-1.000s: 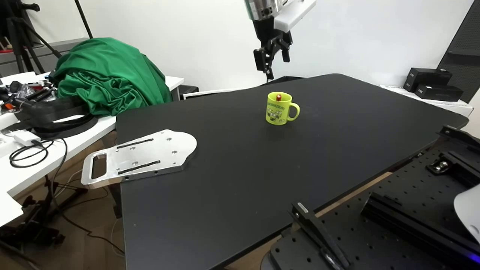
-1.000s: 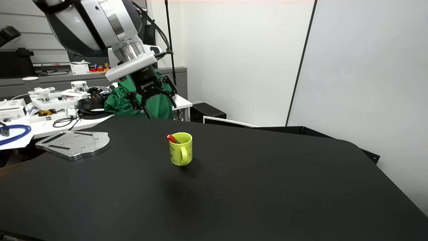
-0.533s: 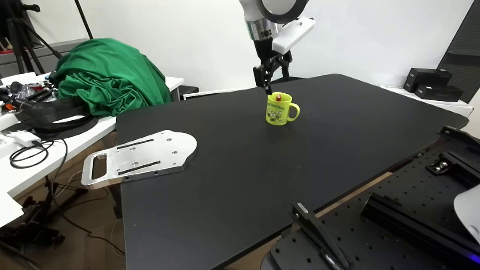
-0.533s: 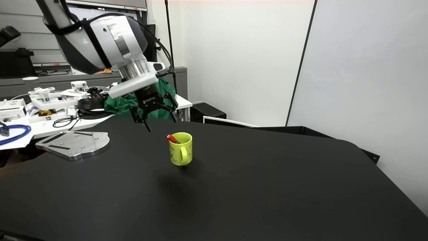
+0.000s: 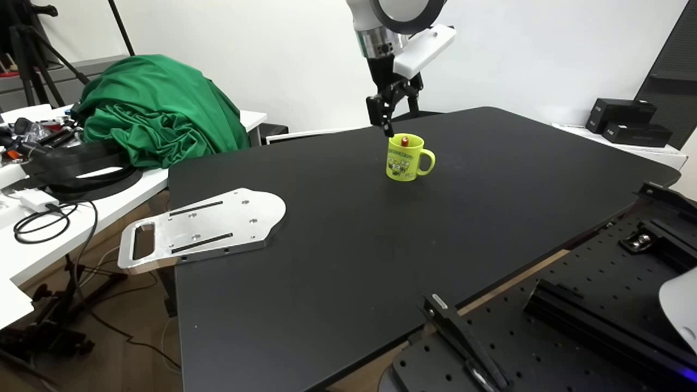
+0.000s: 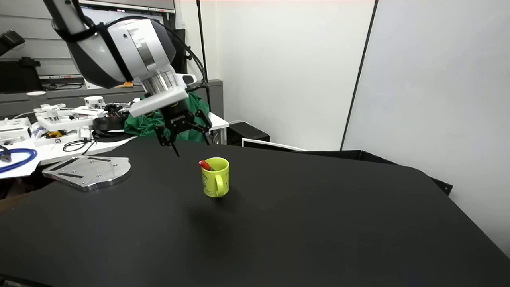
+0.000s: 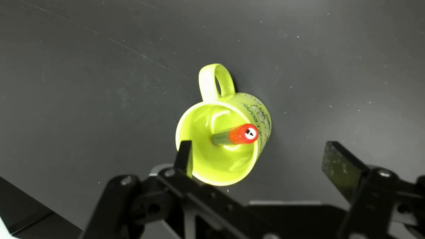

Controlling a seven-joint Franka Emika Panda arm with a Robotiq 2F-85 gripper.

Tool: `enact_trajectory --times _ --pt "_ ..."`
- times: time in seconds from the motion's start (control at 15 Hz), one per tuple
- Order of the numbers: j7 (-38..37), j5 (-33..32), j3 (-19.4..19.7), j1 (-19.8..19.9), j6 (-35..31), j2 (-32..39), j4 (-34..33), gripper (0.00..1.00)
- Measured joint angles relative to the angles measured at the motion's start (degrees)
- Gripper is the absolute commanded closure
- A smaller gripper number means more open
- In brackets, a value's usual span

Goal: Pick the marker from the cup and put it on the table, then pick it and put it back in the cup

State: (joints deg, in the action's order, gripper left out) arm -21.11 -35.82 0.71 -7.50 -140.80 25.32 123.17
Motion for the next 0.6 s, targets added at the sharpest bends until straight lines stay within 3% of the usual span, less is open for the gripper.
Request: enact_trajectory --times 0.6 --pt "-0.16 -0.33 5.67 -2.14 0.28 5.38 -0.96 0.0"
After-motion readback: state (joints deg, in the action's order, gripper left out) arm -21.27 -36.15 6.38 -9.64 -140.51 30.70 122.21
